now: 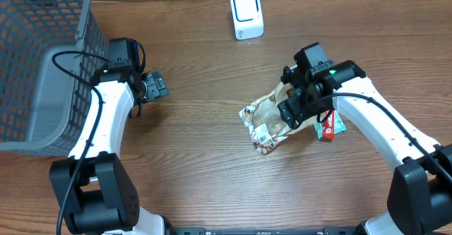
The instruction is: Scan the item barcode
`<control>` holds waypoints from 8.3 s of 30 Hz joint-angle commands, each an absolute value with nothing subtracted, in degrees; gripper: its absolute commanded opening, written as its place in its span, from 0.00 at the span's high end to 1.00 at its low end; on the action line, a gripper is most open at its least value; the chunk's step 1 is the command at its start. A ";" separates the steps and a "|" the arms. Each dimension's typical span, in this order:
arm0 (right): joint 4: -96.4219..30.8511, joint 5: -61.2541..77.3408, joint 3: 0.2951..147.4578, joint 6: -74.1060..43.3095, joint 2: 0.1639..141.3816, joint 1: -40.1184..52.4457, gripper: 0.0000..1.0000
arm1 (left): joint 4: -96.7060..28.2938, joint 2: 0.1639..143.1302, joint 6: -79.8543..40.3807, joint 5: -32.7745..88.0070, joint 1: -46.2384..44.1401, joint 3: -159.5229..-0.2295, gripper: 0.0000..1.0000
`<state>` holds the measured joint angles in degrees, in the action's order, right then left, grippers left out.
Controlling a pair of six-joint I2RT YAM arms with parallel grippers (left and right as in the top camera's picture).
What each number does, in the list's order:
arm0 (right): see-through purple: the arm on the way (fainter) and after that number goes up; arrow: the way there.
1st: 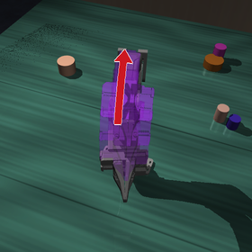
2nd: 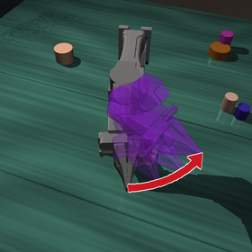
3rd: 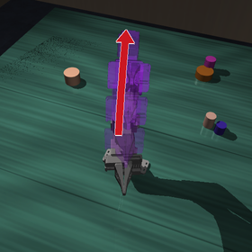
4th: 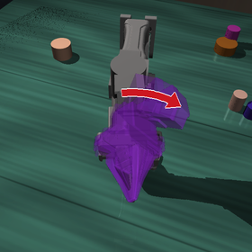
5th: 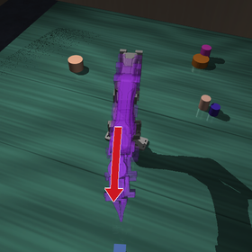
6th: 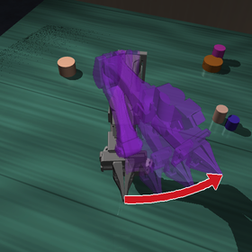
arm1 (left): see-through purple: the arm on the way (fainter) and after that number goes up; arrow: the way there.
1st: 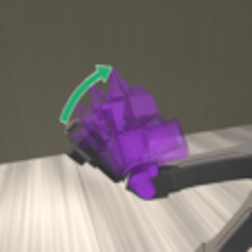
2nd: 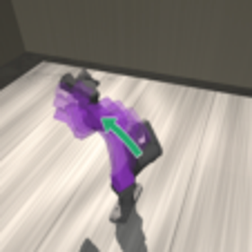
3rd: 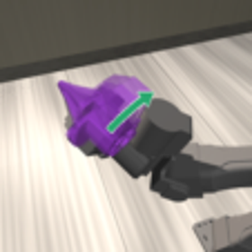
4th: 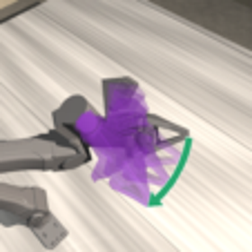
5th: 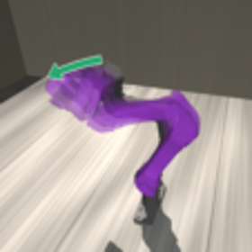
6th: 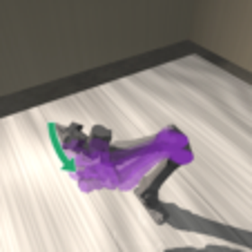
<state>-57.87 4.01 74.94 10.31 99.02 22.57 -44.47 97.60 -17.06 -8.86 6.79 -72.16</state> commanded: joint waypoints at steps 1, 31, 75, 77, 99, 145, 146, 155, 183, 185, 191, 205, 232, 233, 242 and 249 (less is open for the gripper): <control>-56.62 -2.22 75.07 10.02 99.07 22.26 0.00 | -44.29 96.23 -18.04 -9.43 6.76 -73.12 0.00; -55.09 -7.68 76.58 -3.44 99.02 21.71 0.00 | -44.29 96.23 -18.04 -9.43 6.76 -73.12 0.00; -57.28 -7.70 76.55 -3.42 44.93 21.54 0.00 | -44.29 96.23 -18.04 -9.43 6.76 -73.12 0.00; -57.74 -8.16 76.42 -2.74 40.93 21.50 0.00 | -44.29 96.23 -18.04 -9.43 6.76 -73.12 0.00; -41.98 1.50 43.59 -2.63 4.75 4.78 0.00 | -44.29 96.23 -18.04 -9.43 6.76 -73.12 0.00; -4.40 5.08 0.45 -3.01 0.16 4.75 0.00 | -44.29 96.23 -18.04 -9.43 6.76 -73.12 0.00; -4.40 5.08 0.45 -3.01 0.16 4.75 0.00 | -44.29 96.23 -18.04 -9.43 6.76 -73.12 0.00; -4.40 5.08 0.45 -3.01 0.16 4.75 0.00 | -44.29 96.23 -18.04 -9.43 6.76 -73.12 0.00; -4.40 5.08 0.45 -3.01 0.16 4.75 0.00 | -44.31 83.66 -18.04 -9.41 4.12 -73.12 0.01; -4.40 5.08 0.45 -3.01 0.16 4.75 0.00 | -44.34 78.72 -18.04 -9.41 4.05 -73.12 0.00; -4.40 5.08 0.45 -3.01 0.16 4.75 0.00 | -44.31 60.73 -18.04 -9.41 4.05 -73.12 0.00; -4.40 5.08 0.45 -3.01 0.16 4.75 0.00 | -47.46 42.22 -18.04 -9.41 4.03 -71.92 0.00; -4.40 5.08 0.45 -3.01 0.16 4.75 0.00 | -41.30 2.98 -17.80 -6.35 4.05 -38.76 0.00; -4.40 5.08 0.45 -3.01 0.16 4.75 0.00 | -38.48 1.63 -17.80 -5.93 4.05 -37.45 0.01; -4.40 5.08 0.45 -3.01 0.16 4.75 0.00 | -5.04 0.23 -17.76 0.69 4.05 -24.01 0.00; -4.40 5.08 0.45 -3.01 0.16 4.75 0.00 | 18.44 0.23 -17.78 1.93 4.05 -11.18 0.00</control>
<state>-4.60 5.54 1.06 -3.01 0.69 4.91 16.08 0.80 -17.67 0.51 4.10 -14.50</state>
